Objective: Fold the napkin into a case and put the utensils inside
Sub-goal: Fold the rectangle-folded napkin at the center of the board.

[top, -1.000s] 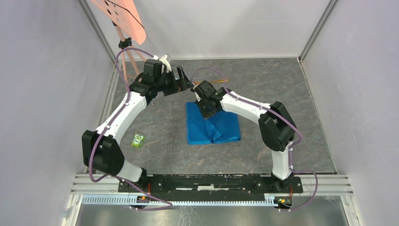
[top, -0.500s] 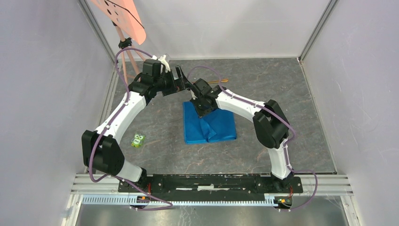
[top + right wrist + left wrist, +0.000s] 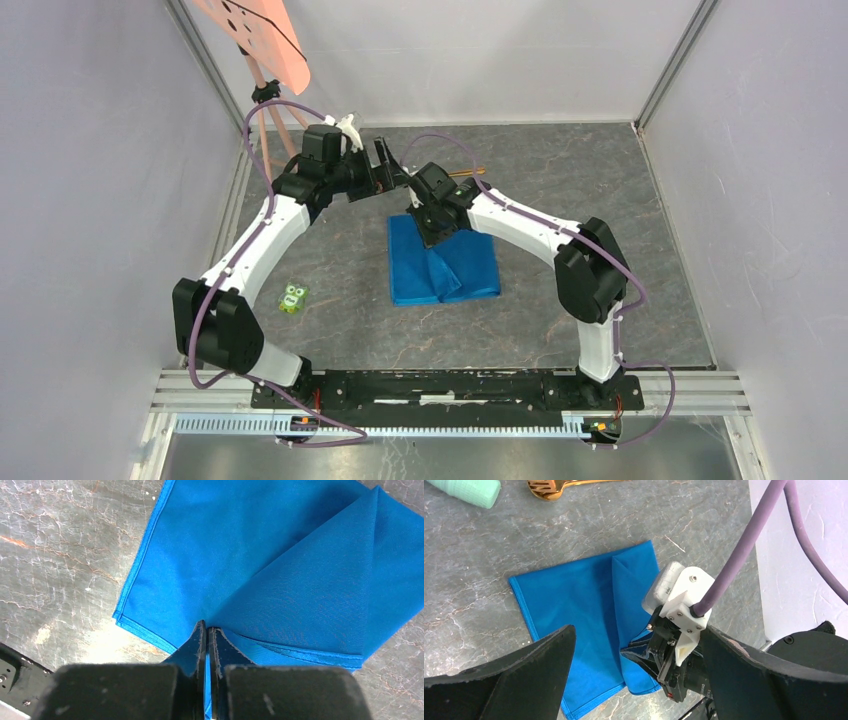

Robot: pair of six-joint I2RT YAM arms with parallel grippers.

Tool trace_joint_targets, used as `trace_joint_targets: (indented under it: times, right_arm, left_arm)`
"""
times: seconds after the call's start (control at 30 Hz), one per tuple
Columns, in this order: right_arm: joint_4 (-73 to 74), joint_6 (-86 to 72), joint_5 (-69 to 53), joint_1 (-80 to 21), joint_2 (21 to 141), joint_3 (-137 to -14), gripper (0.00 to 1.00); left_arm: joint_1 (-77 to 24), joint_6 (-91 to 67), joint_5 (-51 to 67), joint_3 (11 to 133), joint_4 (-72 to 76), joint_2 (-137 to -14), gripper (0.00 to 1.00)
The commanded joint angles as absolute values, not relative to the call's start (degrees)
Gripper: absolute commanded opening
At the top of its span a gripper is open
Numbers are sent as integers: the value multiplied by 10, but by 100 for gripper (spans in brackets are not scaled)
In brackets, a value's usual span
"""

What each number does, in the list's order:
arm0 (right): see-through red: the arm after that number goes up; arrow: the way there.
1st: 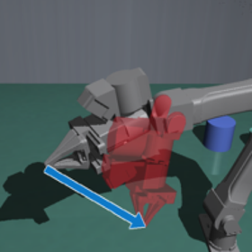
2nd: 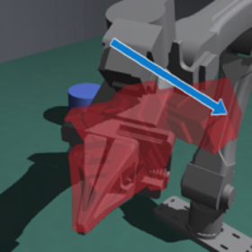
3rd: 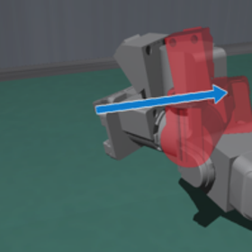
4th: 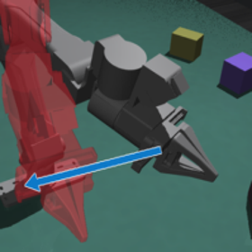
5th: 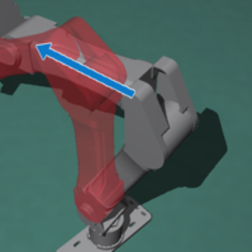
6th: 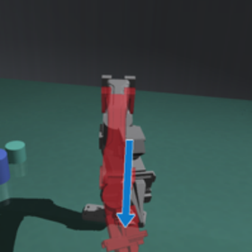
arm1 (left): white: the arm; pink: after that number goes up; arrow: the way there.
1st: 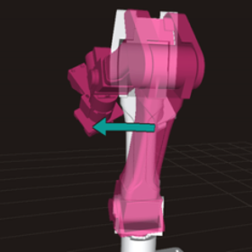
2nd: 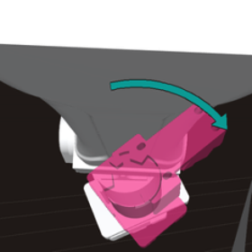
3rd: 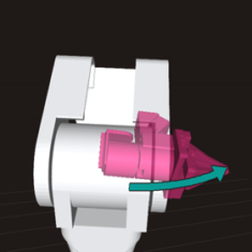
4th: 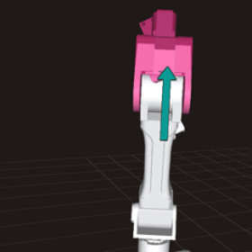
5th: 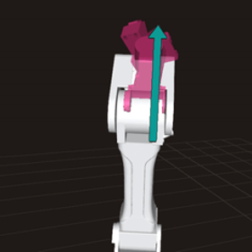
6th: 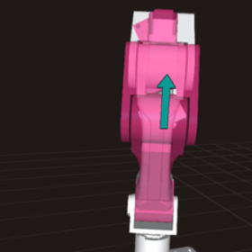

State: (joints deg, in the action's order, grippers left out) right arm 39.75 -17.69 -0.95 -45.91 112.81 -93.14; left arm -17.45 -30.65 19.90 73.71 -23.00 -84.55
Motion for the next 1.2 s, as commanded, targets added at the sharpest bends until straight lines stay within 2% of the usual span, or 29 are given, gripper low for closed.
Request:
trace_joint_targets:
  times: [0.0, 0.3, 0.47, 0.63, 0.87, 1.17]
  right_arm:
    - [386, -184, -9, -463, 1096, -933, 1]
    - [348, -194, -36, -463, 1124, -934, 0]
    - [335, -197, -54, -462, 1144, -933, 1]
    - [318, -200, -61, -456, 1142, -914, 1]
    - [289, -213, -86, -448, 1139, -893, 1]
    - [279, -225, -89, -448, 1159, -908, 0]
  left_arm:
    - [-174, -287, 205, 743, -217, -830, 100]
    - [-174, -282, 184, 742, -224, -823, 100]
    - [-186, -289, 67, 728, -246, -781, 100]
    - [-186, -314, 27, 664, -211, -723, 100]
    - [-184, -304, 5, 616, -198, -680, 100]
    - [-184, -287, 4, 616, -198, -674, 100]
